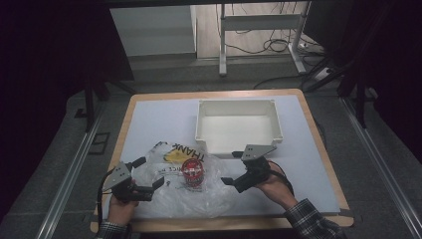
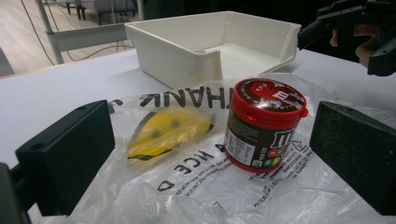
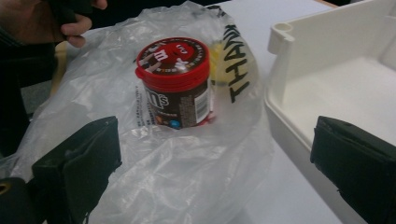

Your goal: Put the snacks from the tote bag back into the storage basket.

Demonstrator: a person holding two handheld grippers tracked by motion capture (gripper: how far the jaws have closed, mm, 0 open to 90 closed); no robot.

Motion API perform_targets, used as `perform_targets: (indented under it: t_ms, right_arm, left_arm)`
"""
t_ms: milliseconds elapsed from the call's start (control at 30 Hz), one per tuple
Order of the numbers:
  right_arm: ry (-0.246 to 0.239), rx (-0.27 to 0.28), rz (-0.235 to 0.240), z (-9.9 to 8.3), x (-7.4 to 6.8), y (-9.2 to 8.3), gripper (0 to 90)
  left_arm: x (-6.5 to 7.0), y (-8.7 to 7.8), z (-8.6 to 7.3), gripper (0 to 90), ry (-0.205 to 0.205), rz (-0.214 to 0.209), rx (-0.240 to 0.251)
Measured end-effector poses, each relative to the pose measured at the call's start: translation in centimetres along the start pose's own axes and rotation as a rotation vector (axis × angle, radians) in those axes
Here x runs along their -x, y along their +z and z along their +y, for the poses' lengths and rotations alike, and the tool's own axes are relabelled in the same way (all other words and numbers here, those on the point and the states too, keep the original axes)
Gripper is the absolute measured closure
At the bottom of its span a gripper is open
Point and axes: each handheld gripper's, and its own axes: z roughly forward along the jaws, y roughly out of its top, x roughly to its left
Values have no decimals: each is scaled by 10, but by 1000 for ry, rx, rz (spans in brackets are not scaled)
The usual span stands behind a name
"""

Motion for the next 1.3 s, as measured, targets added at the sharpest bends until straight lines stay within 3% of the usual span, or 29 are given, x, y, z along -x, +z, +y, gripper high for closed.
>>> perform_targets:
  t_ms: [633,1300]
  right_arm:
    - [-14,-69,53,8,-7,20,23]
    - [-21,-137,80,17,-14,41,26]
  left_arm:
    - [0,-2,0,0,5,32,14]
    - [2,0,0,0,18,29,-2]
